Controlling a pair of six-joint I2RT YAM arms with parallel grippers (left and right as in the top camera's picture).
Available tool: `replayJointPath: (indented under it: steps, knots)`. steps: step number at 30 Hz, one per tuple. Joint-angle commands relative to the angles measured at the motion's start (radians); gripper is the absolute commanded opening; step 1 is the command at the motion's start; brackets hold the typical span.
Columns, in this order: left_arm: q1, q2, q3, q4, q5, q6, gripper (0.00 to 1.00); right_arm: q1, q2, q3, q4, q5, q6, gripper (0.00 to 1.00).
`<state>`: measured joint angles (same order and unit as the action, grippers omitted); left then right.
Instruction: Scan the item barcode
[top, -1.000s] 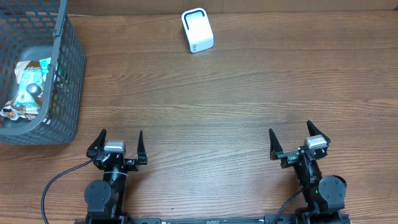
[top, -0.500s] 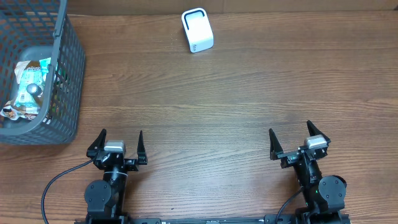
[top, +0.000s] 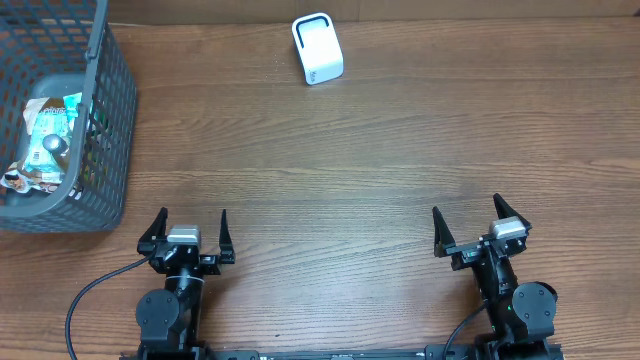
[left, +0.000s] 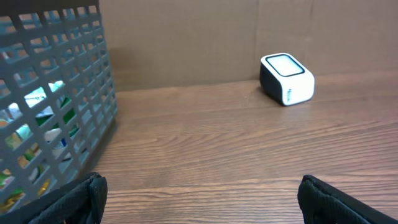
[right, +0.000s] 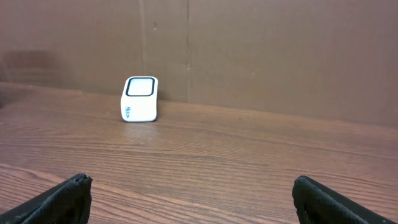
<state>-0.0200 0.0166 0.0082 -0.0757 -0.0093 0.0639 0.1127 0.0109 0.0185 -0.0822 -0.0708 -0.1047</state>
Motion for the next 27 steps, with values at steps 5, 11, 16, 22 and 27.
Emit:
replayJointPath:
  steps: [5,11,16,22,27]
  knots:
    - [-0.007,-0.012,-0.003,0.032,0.052,0.030,1.00,-0.003,-0.008,-0.010,0.003,0.005,-0.001,1.00]
    - [-0.007,-0.012,-0.002,0.105,0.040,0.051,0.99,-0.003,-0.008,-0.010,0.002,0.005,-0.001,1.00]
    - [-0.006,-0.012,0.050,0.126,0.194,0.002,1.00,-0.003,-0.008,-0.010,0.002,0.005,-0.001,1.00]
    - [-0.006,0.026,0.293,-0.025,0.194,-0.067,1.00,-0.003,-0.008,-0.010,0.002,0.005,-0.001,1.00]
    - [-0.007,0.246,0.666,-0.315,0.193,-0.058,1.00,-0.003,-0.008,-0.010,0.003,0.005,-0.001,1.00]
